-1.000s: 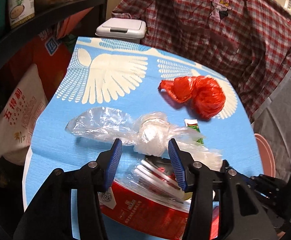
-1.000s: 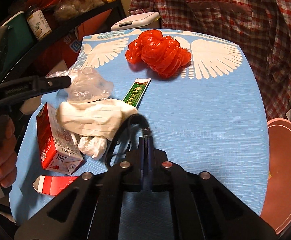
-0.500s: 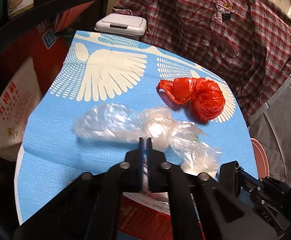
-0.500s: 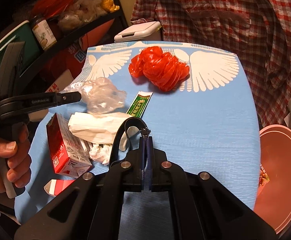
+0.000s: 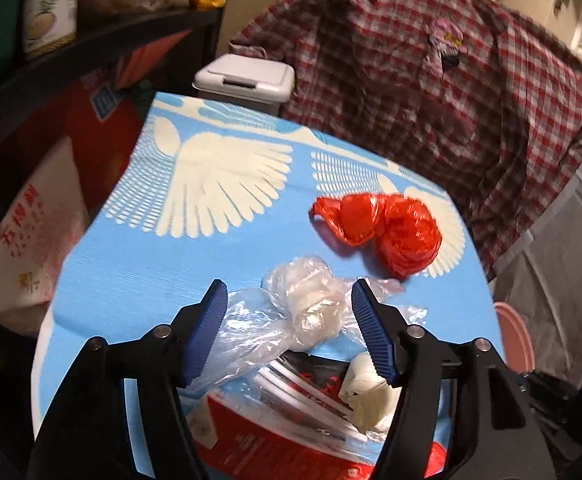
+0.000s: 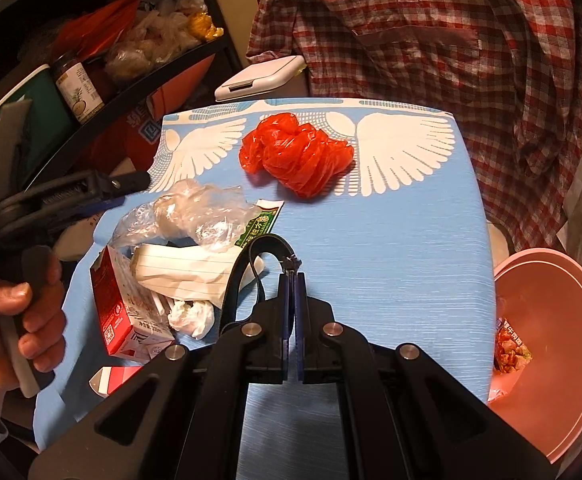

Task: Collect trash
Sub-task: 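Close the left gripper on the crumpled clear plastic bags, then lift the clear plastic bags with the left gripper and carry them over the bucket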

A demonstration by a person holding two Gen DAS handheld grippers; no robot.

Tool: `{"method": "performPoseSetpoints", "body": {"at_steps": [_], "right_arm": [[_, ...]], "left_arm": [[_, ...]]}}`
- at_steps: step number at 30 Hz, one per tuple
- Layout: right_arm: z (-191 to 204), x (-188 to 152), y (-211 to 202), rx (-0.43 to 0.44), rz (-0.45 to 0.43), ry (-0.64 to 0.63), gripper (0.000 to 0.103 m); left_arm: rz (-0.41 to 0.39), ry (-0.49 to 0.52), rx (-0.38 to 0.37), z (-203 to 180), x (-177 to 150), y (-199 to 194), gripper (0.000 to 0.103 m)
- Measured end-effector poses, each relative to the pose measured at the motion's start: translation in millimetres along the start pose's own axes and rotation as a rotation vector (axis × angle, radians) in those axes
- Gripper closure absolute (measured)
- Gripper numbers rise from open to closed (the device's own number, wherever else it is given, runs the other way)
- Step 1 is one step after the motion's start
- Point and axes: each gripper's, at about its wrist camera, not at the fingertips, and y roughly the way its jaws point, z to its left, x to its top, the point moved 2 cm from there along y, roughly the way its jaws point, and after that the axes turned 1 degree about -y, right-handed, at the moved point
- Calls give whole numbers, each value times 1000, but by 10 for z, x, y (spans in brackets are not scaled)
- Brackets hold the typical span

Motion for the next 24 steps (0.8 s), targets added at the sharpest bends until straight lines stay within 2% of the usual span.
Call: {"method": "performPoseSetpoints", "body": {"at_steps": [4, 7, 10, 11, 24], "right_arm": [[0, -5, 0, -3, 0, -3, 100], [-8, -5, -2, -7, 1, -6, 100], [-21, -5, -13, -12, -1, -5, 100], [-27, -3, -19, -13, -3, -5, 100], [-9, 48, -278, -35, -53, -19, 100]], "left_arm": [[42, 31, -1, -46, -66, 157, 40], [76, 72, 26, -79, -127, 242, 41], [93, 86, 8, -86, -159, 258, 60], [91, 86, 4, -83, -153, 250, 73], [3, 82, 38, -212, -55, -134, 75]]}}
